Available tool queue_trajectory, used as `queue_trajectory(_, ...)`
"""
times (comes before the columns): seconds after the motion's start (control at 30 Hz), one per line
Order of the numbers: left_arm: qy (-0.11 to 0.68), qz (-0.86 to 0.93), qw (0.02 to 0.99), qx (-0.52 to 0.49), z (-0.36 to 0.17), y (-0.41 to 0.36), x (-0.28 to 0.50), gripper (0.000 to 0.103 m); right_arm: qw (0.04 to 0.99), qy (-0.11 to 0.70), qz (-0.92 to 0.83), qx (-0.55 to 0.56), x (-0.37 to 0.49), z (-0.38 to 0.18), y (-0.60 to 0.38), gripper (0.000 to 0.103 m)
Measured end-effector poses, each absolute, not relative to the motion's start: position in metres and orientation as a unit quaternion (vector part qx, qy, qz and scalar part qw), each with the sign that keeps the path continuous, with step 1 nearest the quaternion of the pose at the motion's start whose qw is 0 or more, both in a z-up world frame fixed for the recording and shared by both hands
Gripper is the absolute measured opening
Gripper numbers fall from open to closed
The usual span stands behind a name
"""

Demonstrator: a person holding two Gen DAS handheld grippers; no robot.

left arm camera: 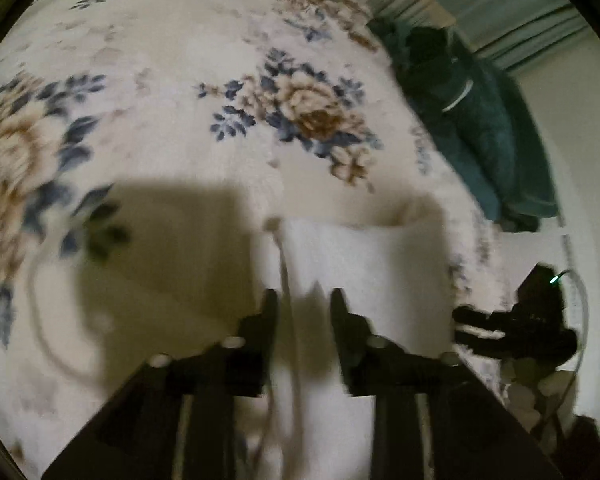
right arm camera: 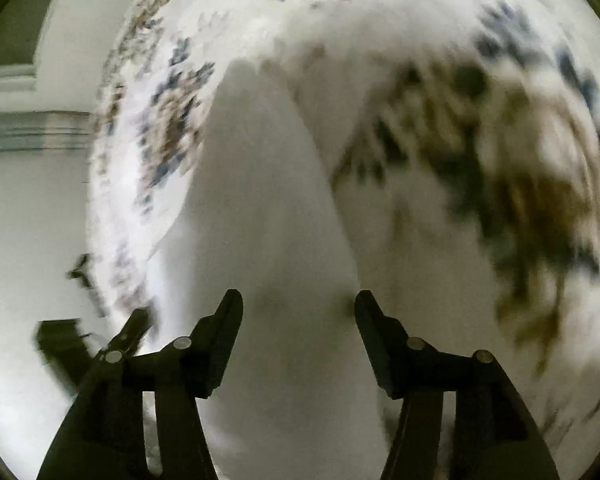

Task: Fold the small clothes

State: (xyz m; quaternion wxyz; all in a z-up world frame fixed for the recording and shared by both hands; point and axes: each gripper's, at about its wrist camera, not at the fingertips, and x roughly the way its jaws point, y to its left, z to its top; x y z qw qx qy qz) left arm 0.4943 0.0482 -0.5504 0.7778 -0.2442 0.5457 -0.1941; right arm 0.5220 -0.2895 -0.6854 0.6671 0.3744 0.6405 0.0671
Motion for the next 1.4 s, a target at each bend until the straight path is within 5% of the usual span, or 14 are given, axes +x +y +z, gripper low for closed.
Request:
queue_trajectory(0.07, 0.537, -0.205, 0.771, -0.272, -0.538, 0.067, 0.463, 0.047, 0.654, 0.647, 0.079, 0.384, 0.492, -0.68, -0.287, 0.061)
queue_trajectory(0.17, 0.544, -0.204, 0.759, -0.294, -0.527, 0.089, 0.414, 0.054, 0.626, 0.675, 0.085, 0.382, 0.428, -0.677, -0.287, 0.061)
queue_trajectory(0.27, 0.573, -0.188, 0.741, -0.295, -0.525, 0.105, 0.355, 0.054, 0.589, 0.707, 0.075, 0.384, 0.352, -0.684, -0.286, 0.069)
queue_trajectory(0.5, 0.661, -0.152, 0.676, -0.288, -0.566, 0.107, 0.238, 0.054, 0.51, 0.747, 0.036, 0.425, 0.224, -0.734, -0.271, 0.07)
queue_trajectory(0.97, 0.671, -0.185, 0.657, -0.29, -0.596, 0.053, 0.202, 0.055, 0.478, 0.719, 0.111, 0.491, 0.18, -0.785, -0.217, 0.071)
queue_trajectory(1.03, 0.665, -0.182, 0.659, -0.298, -0.596, 0.052, 0.197, 0.054, 0.477, 0.716, 0.123, 0.495, 0.179, -0.783, -0.21, 0.059)
queue_trajectory(1.1, 0.663, -0.178, 0.657, -0.311, -0.598, 0.052, 0.194, 0.02, 0.475, 0.717, 0.126, 0.494, 0.177, -0.783, -0.201, 0.034)
queue_trajectory(1.2, 0.662, -0.172, 0.664, -0.303, -0.593, 0.052, 0.189, 0.014, 0.484, 0.714, 0.122, 0.491, 0.174, -0.78, -0.198, 0.018)
queue_trajectory(1.4, 0.641, -0.169, 0.678, -0.318, -0.548, 0.051, 0.188, 0.012, 0.513, 0.686, 0.139, 0.497, 0.18, -0.737, -0.199, 0.015)
